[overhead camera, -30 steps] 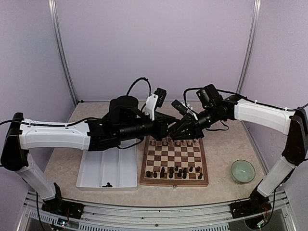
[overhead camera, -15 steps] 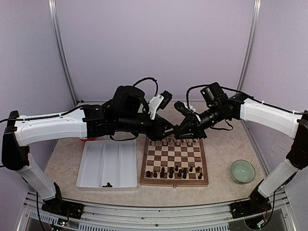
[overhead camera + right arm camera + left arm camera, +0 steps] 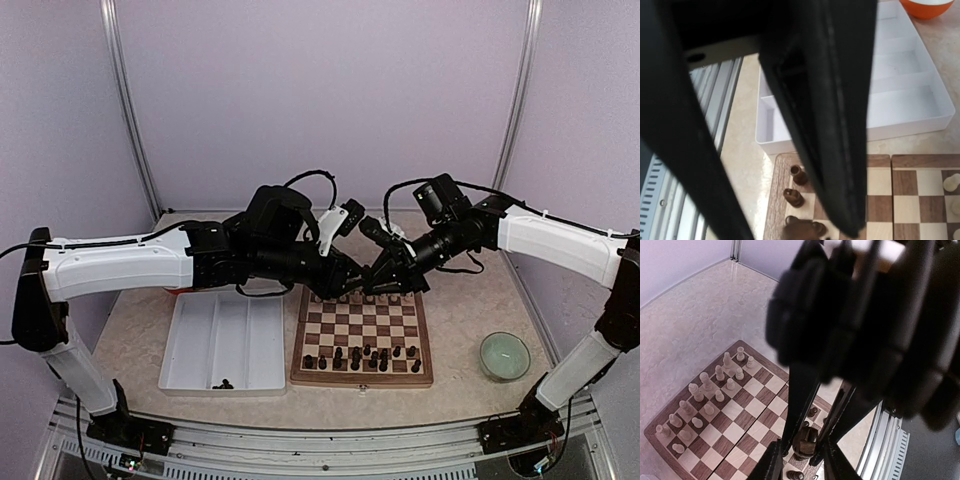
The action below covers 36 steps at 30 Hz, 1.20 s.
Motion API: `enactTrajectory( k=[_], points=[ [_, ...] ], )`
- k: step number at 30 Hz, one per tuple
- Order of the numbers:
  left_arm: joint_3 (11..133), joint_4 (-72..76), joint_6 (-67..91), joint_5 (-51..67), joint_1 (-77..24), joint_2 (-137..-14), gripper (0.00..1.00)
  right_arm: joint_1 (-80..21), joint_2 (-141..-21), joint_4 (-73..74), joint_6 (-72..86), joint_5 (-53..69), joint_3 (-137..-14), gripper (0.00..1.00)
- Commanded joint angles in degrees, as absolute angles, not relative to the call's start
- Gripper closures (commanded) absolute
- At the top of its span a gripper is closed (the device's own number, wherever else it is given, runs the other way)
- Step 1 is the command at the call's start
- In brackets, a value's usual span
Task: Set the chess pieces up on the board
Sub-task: Pass from the right arm to the left, then place the knight at b8.
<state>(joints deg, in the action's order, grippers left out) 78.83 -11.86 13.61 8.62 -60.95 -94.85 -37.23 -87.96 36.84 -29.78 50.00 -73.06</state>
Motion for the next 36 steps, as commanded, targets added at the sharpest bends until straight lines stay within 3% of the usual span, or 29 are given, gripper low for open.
enactTrajectory(
  k=[1,4,10,15,17,21,25,36],
  points=[
    [80.36,-8.76,12.89,9.53,-60.9,-94.65,0.76,-37.95,-87.43,37.75,-30.5,50.16,-73.48,0.88],
    [80.68,-8.94,12.84,10.06,-60.81,-95.15,0.87,-37.97,-87.54,37.75,-30.5,50.22,-73.38,0.88],
    [80.21,-8.83,12.7,11.28,-60.8,-95.45,0.98,-37.9,-87.33,38.13,-30.63,49.96,-73.61,0.87],
    [76.2,-4.89,10.39,7.38,-62.61,-93.25,0.99,-32.01,-84.73,42.45,-34.94,50.57,-71.86,0.49],
    [73.03,-1.04,9.14,6.85,-63.6,-92.11,0.99,-26.54,-82.93,42.99,-36.6,52.72,-70.04,0.4],
    [71.22,3.21,6.36,6.67,-65.81,-93.21,0.99,-17.85,-79.84,40.57,-36.25,54.35,-65.98,0.37],
    [73.34,3.17,3.81,6.05,-67.98,-98.89,0.99,-12.99,-75.86,27.69,-28.28,49.18,-58.06,0.37],
    [81.14,0.93,0.44,4.25,-72.59,-113.03,0.99,-11.43,-72.39,19.71,-26.78,42.35,-51.78,0.36]
  ],
)
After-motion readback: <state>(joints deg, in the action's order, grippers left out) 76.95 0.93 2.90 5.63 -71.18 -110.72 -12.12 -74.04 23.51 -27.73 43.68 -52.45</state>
